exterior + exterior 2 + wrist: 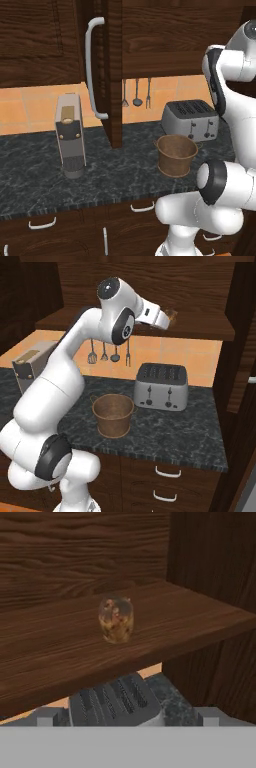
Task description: Open the cabinet, pick up the bread from the cabinet and place it in the basket. Then move the basket to the dining counter.
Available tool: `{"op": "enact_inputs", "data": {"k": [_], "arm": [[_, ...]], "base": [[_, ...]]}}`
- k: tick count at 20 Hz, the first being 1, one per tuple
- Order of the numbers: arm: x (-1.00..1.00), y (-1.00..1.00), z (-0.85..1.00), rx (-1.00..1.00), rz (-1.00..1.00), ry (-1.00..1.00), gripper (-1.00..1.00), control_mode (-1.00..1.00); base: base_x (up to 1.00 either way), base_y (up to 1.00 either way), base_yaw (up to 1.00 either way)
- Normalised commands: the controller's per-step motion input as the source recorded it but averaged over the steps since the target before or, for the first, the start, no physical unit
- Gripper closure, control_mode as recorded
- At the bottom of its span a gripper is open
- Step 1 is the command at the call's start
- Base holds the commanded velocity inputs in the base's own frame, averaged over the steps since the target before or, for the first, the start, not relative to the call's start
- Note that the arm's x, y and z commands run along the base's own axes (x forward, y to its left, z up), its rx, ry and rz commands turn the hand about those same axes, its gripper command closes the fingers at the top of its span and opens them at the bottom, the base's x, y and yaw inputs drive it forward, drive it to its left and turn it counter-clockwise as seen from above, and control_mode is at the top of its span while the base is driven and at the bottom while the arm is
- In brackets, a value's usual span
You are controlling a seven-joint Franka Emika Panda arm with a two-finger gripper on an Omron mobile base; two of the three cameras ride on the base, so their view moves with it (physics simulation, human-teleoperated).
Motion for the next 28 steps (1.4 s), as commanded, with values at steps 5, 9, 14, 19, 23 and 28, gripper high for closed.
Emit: {"op": "enact_inputs", "data": {"k": [5, 9, 14, 19, 23, 28], "arm": [[0.63, -0.25, 0.02, 0.06, 0.05, 0.0, -1.0, -1.0], [0.66, -0.41, 0.06, 0.1, 0.0, 0.03, -1.0, -1.0], [0.43, -0.17, 0.0, 0.02, 0.02, 0.03, -1.0, -1.0], [0.48, -0.17, 0.0, 0.0, 0.03, 0.01, -1.0, -1.0], [0.35, -0.05, 0.0, 0.0, 0.01, 0.01, -1.0, -1.0], [0.33, 0.03, -0.04, -0.05, 0.0, 0.01, -1.0, -1.0]], "base": [[0.0, 0.0, 0.0], [0.0, 0.0, 0.0], [0.0, 0.0, 0.0], [0.0, 0.0, 0.0], [0.0, 0.0, 0.0], [0.0, 0.0, 0.0]]}}
